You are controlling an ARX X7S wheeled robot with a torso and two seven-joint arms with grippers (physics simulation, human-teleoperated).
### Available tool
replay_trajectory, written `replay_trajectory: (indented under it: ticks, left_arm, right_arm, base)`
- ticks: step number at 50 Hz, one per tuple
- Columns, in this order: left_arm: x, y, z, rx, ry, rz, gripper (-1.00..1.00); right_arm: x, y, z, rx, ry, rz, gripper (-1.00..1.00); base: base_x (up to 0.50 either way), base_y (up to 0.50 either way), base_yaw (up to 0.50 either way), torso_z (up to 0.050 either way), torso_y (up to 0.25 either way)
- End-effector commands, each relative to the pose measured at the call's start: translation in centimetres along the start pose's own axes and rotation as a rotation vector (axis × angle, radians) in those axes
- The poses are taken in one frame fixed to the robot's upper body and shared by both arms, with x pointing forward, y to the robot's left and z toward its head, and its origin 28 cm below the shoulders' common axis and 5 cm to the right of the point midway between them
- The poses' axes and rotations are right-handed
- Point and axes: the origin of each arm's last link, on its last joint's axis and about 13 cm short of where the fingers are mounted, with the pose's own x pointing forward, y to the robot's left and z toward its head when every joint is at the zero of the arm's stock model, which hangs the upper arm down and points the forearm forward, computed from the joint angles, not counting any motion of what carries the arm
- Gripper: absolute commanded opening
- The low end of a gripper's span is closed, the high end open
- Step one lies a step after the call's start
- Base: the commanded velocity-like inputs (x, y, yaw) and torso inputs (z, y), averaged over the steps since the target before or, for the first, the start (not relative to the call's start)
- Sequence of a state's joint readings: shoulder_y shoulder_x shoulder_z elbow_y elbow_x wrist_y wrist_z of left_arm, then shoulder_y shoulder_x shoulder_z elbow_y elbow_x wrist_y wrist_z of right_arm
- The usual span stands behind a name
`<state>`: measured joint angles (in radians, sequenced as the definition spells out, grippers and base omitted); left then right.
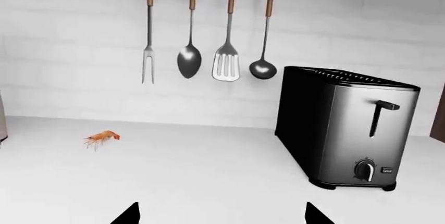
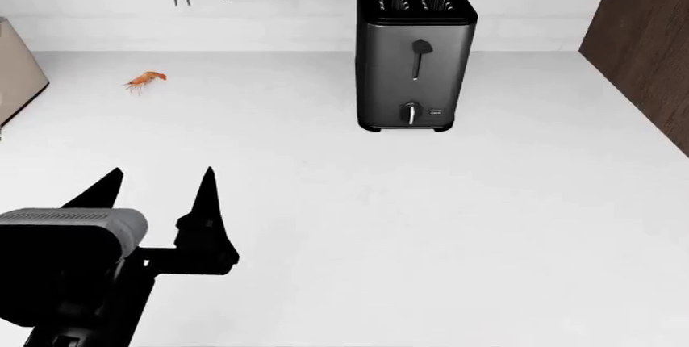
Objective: Pick the salsa and salsa from the counter and place them in the cabinets closest to them.
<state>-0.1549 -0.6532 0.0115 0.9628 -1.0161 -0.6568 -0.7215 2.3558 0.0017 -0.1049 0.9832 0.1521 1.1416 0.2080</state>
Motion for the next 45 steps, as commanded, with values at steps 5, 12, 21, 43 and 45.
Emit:
replay_trajectory:
  ticks: [5, 12, 21, 43, 45]
  left_arm:
    - [-0.2, 0.2, 0.1, 0.0, -0.019, 0.016, 1.0]
    - [-0.2, 0.2, 0.2, -0.004, -0.023, 0.018, 1.0]
    - [-0.4, 0.3, 0.2, -0.01, -0.023, 0.018, 1.0]
    - [-0.3, 0.5, 0.2, -0.02, -0.02, 0.019, 1.0]
    - [-0.2, 0.5, 0.2, -0.018, -0.019, 0.022, 1.0]
  right_arm:
    - [0.2, 0.4, -0.2, -0.028, 0.002, 0.009, -1.0]
    - [0.4, 0.5, -0.4, -0.029, 0.01, 0.013, -1.0]
    - [0.7, 0.6, -0.7, -0.029, 0.023, 0.02, -1.0]
    - [1.8, 0.8, -1.8, -0.034, 0.052, 0.017, -1.0]
    - [1.9, 0.9, -1.9, -0.033, 0.052, 0.02, -1.0]
  base:
    - [0.0, 0.0, 0.0, 0.0, -0.102]
    - [0.0, 0.0, 0.0, 0.0, 0.0]
    - [0.0, 0.0, 0.0, 0.0, -0.221]
    - [0.0, 0.0, 0.0, 0.0, -0.006]
    - [0.01, 0.0, 0.0, 0.0, -0.01]
